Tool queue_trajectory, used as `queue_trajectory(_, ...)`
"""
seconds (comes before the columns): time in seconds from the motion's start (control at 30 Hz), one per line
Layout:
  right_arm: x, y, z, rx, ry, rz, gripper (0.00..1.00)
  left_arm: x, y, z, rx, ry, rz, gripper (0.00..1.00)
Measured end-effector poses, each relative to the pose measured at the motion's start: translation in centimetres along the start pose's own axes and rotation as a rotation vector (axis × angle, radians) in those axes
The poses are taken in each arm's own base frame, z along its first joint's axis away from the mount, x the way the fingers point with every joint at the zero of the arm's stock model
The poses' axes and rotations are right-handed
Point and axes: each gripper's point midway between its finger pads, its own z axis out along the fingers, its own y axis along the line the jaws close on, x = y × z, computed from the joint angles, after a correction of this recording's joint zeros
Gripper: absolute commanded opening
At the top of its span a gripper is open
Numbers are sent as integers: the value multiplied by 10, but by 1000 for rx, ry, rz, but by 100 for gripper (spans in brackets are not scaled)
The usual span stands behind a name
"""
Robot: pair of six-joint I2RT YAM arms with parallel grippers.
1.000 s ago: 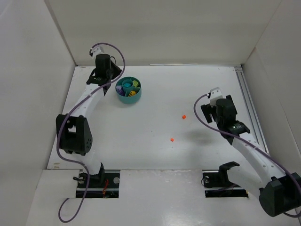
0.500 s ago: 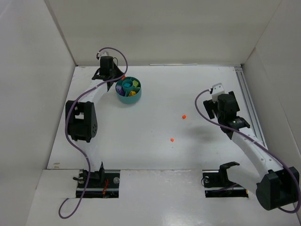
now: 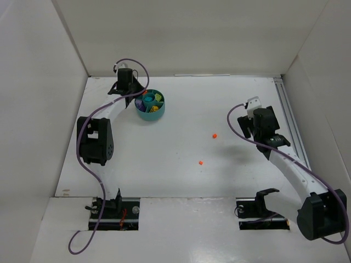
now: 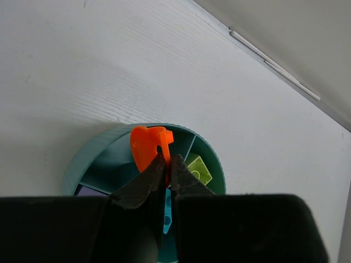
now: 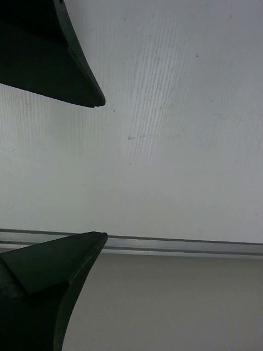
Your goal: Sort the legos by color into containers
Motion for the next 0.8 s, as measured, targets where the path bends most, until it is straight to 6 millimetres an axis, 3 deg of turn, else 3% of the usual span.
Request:
queue_trajectory(0.07, 1, 1, 1, -1, 4, -2, 100, 0, 0, 0, -1, 1, -3, 6)
queue_trajectory(0.2, 0, 1, 1, -2, 3, -2, 100, 1, 0, 0, -1, 5, -9, 28)
queue_trajectory(0.33, 0, -1, 1, 1, 2, 1, 100, 1, 0, 0, -2, 6, -12, 35)
queue_trajectory(0.57, -2, -4, -2, 8, -8, 8, 100, 0, 0, -4, -5, 0, -14, 37)
queue_trajectory(0.8, -8, -5, -6, -5, -39, 16, 100, -10, -9, -27, 18, -30, 7, 51)
